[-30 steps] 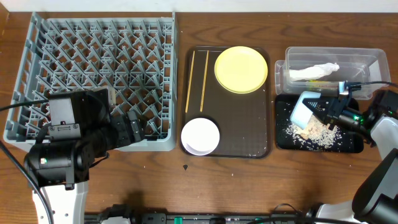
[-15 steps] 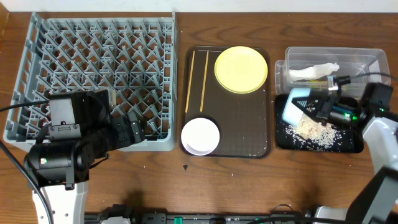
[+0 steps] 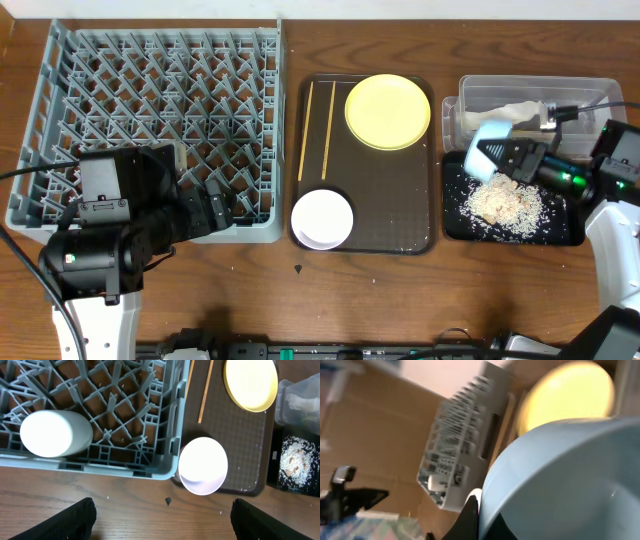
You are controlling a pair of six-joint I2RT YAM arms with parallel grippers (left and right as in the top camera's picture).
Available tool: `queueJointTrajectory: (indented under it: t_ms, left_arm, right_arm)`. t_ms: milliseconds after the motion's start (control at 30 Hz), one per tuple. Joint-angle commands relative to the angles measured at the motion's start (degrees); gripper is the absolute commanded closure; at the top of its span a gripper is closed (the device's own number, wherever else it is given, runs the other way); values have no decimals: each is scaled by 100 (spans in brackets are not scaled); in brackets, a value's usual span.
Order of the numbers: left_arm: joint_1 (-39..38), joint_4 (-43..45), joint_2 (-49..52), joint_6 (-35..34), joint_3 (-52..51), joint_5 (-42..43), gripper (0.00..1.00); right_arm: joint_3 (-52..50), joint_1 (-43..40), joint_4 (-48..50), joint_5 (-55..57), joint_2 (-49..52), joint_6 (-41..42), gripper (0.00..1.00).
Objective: Sort waste into correct bins and load items into the dishwasher
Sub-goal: 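Tip the blue bowl over the black tray to dump food scraps, then set the blue bowl back down on the brown tray with right gripper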
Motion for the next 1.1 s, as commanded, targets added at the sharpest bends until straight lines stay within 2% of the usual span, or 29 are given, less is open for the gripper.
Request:
queueJointTrajectory:
  t_ms: [0,100,167,233,267,300,367,400,433,467,500,567,733,900,1067]
  left_arm:
    - [-24,-17,4,122,127,55,13]
    - [-24,-33,4,120,127,55,13]
    - [-24,-48,4,120,127,55,13]
    - [-24,-83,4,120,127,55,13]
    - [-24,-98,4,122,127,55,13]
    - [-24,-101,4,122,127,55,13]
    - [-24,-103,4,122,127,55,13]
    - [-24,-103,4,122,127,55,13]
    - [-24,-98,4,122,127,55,13]
    - [-24,-83,4,122,127,52,13]
    - [-24,-59,4,122,127,55,13]
    - [-22,-59,4,122,127,55,14]
    - [-22,-101,4,122,127,52,13]
    - [-24,-59,4,120,127,55,13]
    - [-24,-55,4,120,127,55,13]
  right_arm:
    - [83,-22,96,-181,-20,411,99]
    - [83,-20,114,50,-7,409,99]
    - [83,-17,-55,-33,-2,763,99]
    - [83,0,-85,116,-2,487,99]
    - [83,-4,-262,581,-2,835,99]
    - [81,-9,-393,479,2,1263,99]
    - [81,48,-7,-629,2,817,99]
    - [81,81,201,-562,0,490,99]
    - [81,81,149,-155,0,542,99]
    - [81,79,50,201,13,933,99]
    - [81,81,85,42,37,1064,99]
    - [81,138,284,-621,37,826,99]
    - [114,461,282,-278,-199,966,99]
    - [149,1543,-116,1368,-387,970,99]
    - [149,3488,-791,4669,-256,968,99]
